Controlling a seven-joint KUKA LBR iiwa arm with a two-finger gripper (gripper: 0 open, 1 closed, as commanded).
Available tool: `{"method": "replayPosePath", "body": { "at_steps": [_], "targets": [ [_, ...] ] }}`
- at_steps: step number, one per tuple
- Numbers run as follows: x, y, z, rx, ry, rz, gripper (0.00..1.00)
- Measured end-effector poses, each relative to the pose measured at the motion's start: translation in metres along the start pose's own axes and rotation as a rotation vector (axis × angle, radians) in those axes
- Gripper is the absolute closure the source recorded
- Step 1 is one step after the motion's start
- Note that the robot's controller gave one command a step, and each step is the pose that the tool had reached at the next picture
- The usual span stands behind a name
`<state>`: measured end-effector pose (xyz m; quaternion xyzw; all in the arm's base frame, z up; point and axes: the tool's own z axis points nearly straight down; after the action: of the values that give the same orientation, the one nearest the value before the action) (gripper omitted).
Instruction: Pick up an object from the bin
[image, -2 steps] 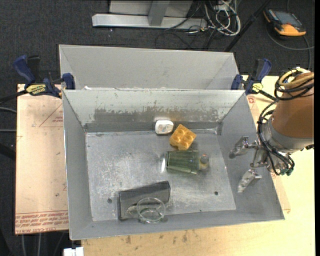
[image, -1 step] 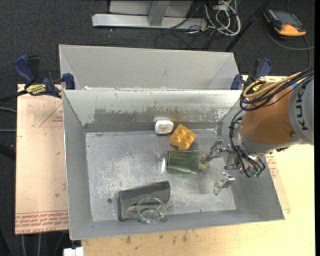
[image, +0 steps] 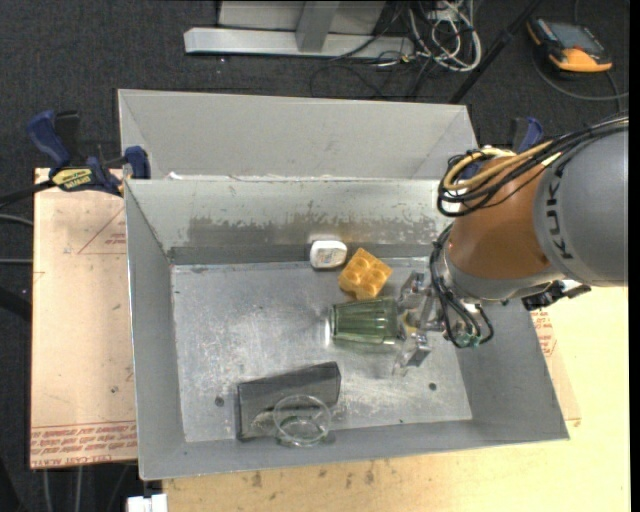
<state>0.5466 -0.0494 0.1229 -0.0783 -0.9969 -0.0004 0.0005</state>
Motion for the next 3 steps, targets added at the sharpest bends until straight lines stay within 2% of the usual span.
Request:
{"method": "replayPosePath", "body": {
  "at_steps": [1, 2, 3],
  "targets": [
    [-0.007, 0.018, -0.002, 0.000, -0.006, -0.005, 0.00],
    [-0.016, 0.026, 0.045, 0.000, -0.006, -0.037, 0.00],
    [-0.020, 0.038, 0.046, 0.006, 0.004, 0.187, 1.00]
  ]
}}
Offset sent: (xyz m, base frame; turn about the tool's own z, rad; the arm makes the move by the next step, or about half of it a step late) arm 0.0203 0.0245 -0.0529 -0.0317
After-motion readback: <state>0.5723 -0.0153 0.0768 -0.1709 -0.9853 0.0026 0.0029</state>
